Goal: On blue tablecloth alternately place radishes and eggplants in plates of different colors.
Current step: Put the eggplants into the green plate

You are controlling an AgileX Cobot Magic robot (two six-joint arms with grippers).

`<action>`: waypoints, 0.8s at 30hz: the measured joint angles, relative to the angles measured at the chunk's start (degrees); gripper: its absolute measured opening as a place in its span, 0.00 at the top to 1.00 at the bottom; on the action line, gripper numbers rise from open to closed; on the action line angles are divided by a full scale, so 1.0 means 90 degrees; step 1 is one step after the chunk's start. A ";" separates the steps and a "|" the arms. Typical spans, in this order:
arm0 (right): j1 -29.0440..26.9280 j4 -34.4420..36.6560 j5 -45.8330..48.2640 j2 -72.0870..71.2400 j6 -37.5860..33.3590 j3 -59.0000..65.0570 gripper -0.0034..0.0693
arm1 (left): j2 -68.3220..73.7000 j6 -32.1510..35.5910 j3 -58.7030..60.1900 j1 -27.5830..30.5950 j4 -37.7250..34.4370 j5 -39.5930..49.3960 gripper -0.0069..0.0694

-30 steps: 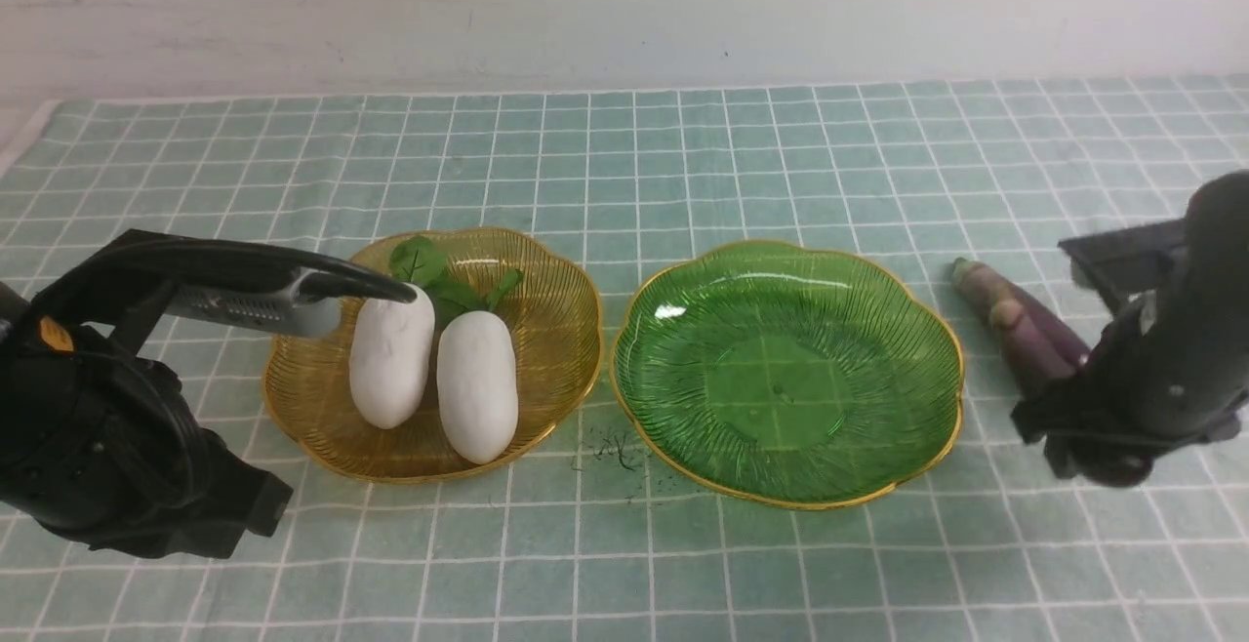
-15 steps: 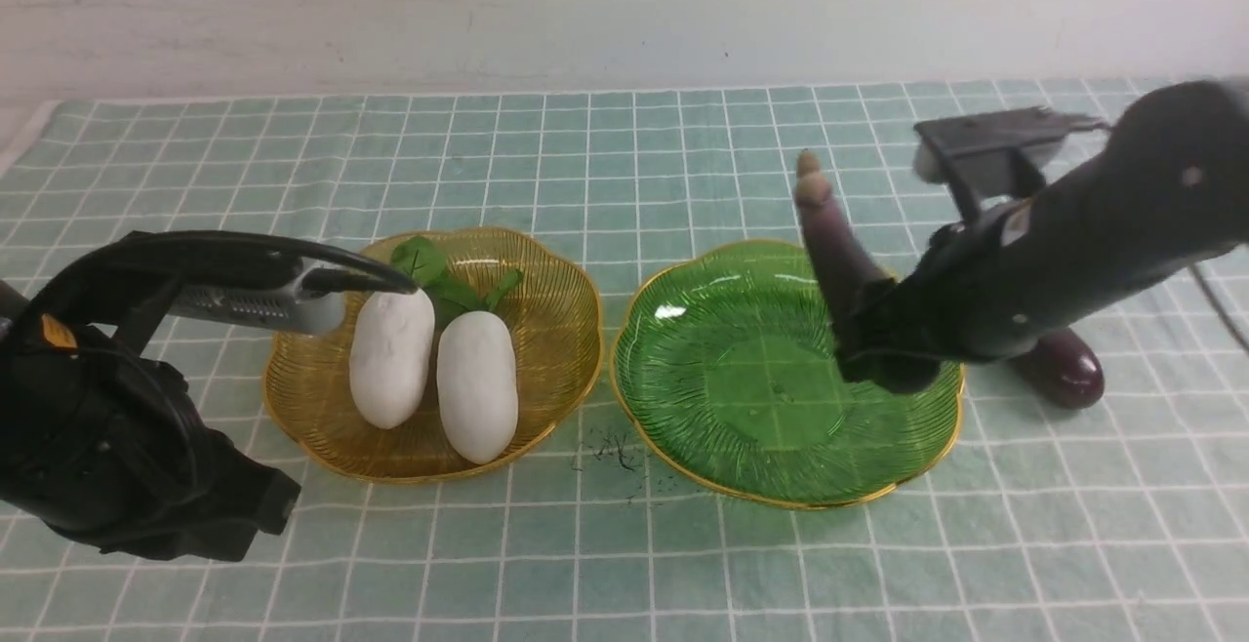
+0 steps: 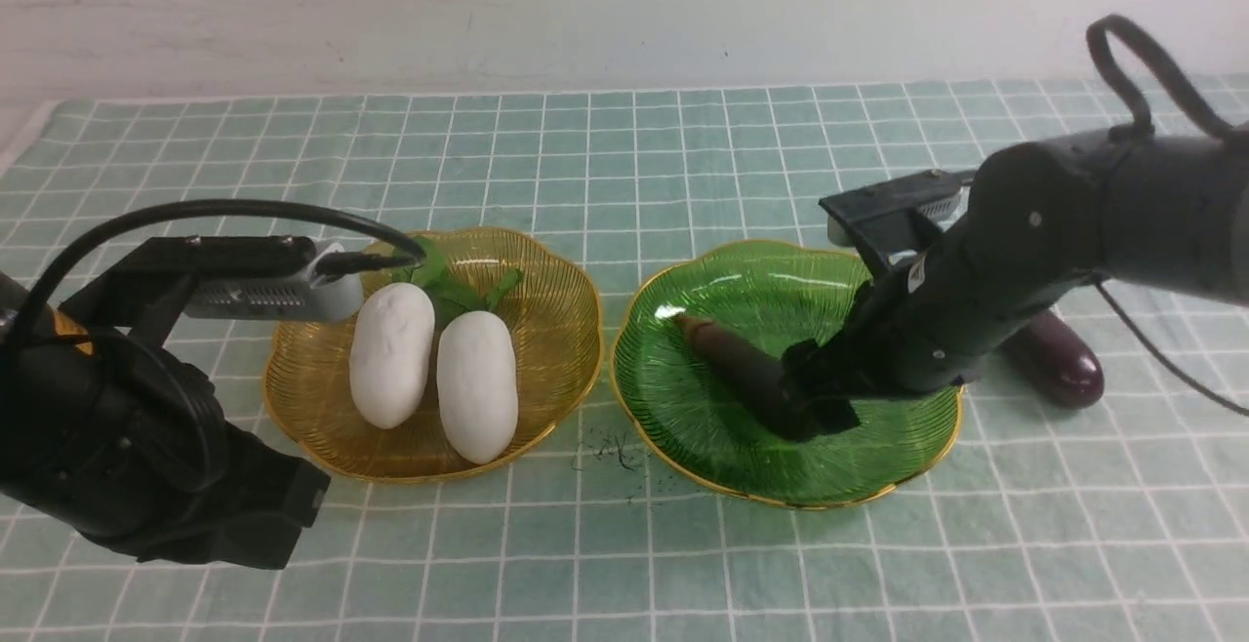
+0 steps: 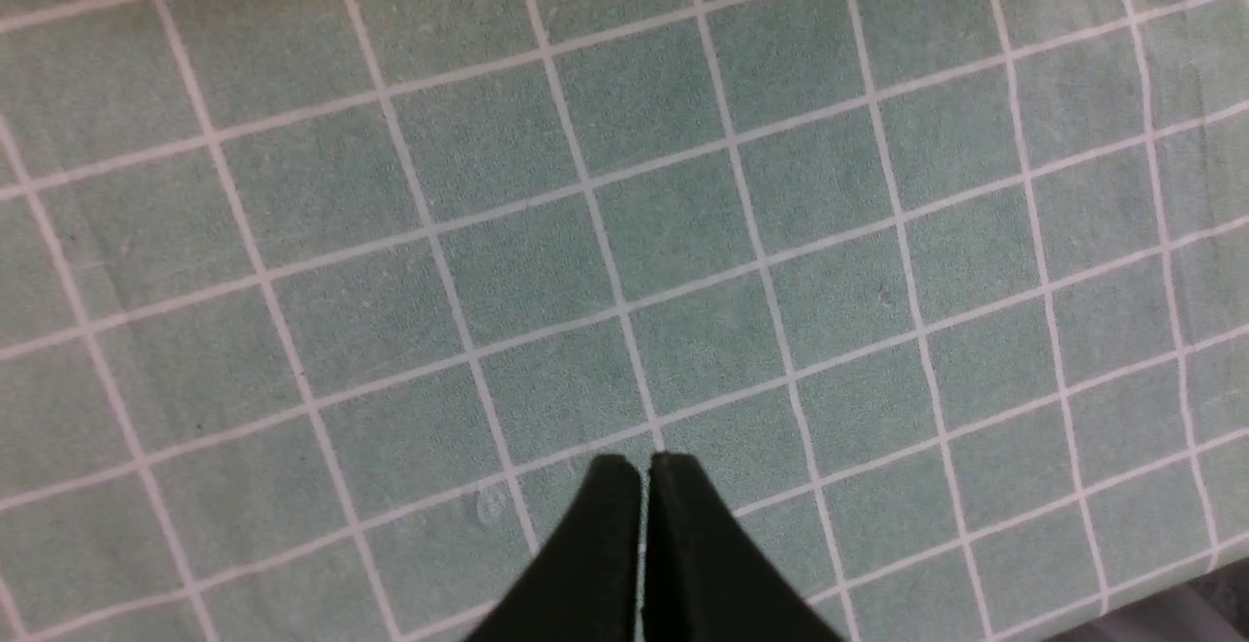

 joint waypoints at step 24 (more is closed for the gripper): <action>-0.2080 -0.1852 0.1100 0.1402 0.1070 -0.0868 0.15 | 0.0000 0.0000 0.0000 0.0000 -0.0040 0.0000 0.92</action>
